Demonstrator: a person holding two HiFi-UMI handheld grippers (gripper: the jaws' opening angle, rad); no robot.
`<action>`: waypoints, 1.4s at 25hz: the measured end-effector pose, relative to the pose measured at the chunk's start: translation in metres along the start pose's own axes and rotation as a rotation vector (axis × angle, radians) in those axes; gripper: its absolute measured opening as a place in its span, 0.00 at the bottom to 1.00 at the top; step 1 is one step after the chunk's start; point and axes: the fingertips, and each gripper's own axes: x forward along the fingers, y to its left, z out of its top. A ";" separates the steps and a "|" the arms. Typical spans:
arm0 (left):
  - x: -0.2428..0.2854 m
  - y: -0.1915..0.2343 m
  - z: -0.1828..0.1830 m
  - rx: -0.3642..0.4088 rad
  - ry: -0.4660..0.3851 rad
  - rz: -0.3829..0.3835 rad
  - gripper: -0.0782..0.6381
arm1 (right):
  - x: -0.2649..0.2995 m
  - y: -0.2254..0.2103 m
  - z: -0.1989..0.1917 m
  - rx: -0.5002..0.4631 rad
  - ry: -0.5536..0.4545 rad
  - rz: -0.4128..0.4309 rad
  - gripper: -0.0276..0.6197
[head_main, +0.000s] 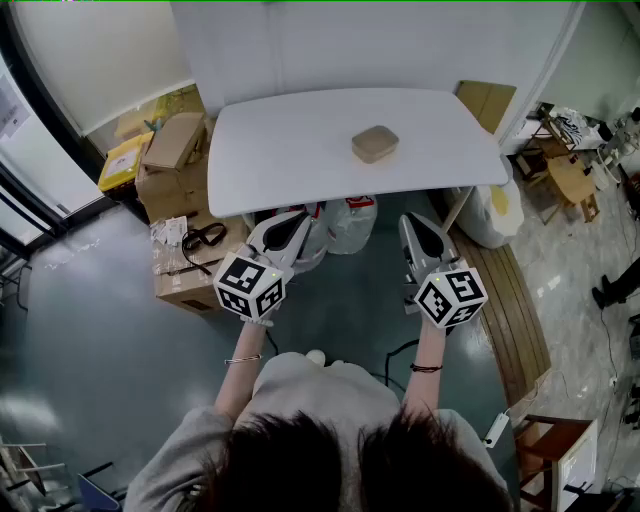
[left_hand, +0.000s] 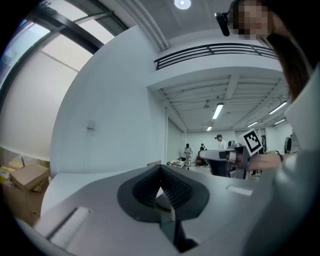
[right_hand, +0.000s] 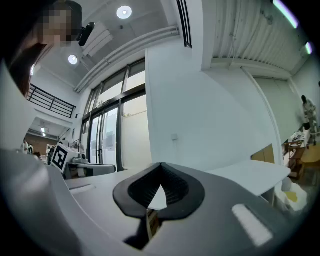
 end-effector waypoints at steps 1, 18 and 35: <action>0.001 -0.001 0.000 0.000 0.000 0.001 0.10 | 0.000 -0.001 0.000 -0.001 0.003 0.001 0.06; 0.013 -0.008 -0.006 -0.010 0.009 0.033 0.10 | -0.012 -0.026 -0.001 0.050 -0.006 0.009 0.06; 0.054 0.008 -0.019 -0.030 0.024 0.048 0.10 | 0.020 -0.067 -0.011 0.094 -0.006 0.009 0.06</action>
